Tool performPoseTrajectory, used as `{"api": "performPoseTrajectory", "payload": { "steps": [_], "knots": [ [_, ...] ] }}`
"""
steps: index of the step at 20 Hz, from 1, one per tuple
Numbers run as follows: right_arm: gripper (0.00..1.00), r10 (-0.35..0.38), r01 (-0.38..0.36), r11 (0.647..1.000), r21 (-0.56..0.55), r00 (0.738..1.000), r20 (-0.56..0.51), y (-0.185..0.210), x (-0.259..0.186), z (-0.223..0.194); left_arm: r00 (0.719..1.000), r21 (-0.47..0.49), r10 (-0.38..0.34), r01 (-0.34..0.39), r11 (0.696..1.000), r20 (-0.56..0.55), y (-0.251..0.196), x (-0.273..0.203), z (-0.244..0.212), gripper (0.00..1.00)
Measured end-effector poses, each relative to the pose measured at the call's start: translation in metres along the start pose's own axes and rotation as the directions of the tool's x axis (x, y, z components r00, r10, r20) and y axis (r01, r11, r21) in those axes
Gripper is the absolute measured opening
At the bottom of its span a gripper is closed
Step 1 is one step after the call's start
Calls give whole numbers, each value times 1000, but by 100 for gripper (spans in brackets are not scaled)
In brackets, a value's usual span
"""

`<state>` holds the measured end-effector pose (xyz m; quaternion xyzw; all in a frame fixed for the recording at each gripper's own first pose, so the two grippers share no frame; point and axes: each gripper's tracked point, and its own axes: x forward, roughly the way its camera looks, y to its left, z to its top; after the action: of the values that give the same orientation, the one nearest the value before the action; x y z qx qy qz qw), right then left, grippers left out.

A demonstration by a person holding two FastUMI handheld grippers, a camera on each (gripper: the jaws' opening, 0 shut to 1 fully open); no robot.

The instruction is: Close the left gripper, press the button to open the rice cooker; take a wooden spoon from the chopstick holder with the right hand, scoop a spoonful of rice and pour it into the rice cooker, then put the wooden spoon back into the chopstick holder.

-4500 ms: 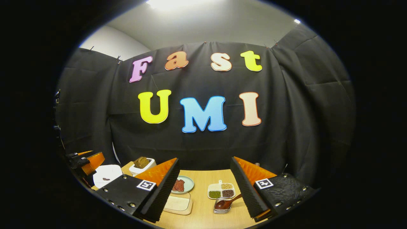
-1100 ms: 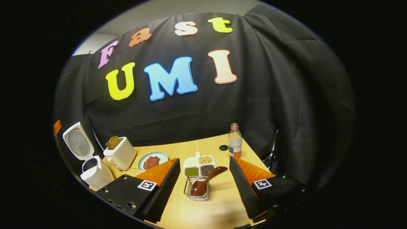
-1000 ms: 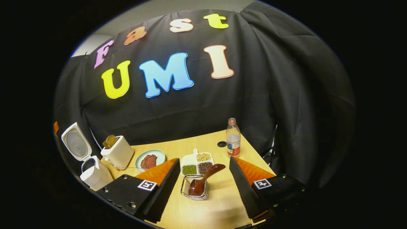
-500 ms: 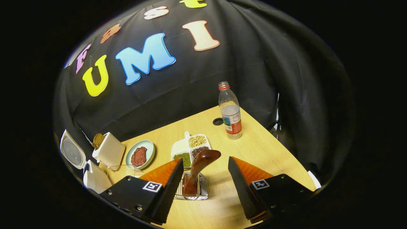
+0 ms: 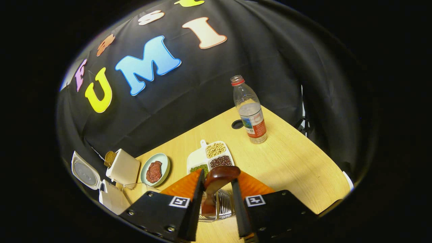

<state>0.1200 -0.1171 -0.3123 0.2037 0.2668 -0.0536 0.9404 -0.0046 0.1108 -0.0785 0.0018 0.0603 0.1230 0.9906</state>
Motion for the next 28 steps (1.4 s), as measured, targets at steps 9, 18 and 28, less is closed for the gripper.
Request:
{"api": "performPoseTrajectory", "payload": {
  "steps": [9, 18, 28],
  "knots": [
    [11, 128, -126, 992, -34, 990, 67, 37, -22, 19, 999, -36, 0, 1, 999, 48, 11, -14, 7, 96],
    [11, 272, -244, 956, -165, 945, 180, 119, -91, 71, 998, -11, 10, -9, 1000, 56, 26, -27, 0, 96],
    [10, 454, -435, 871, -229, 890, 36, 249, -67, 18, 999, 15, 26, -27, 1000, 38, 58, -38, -16, 96]
  ]
}}
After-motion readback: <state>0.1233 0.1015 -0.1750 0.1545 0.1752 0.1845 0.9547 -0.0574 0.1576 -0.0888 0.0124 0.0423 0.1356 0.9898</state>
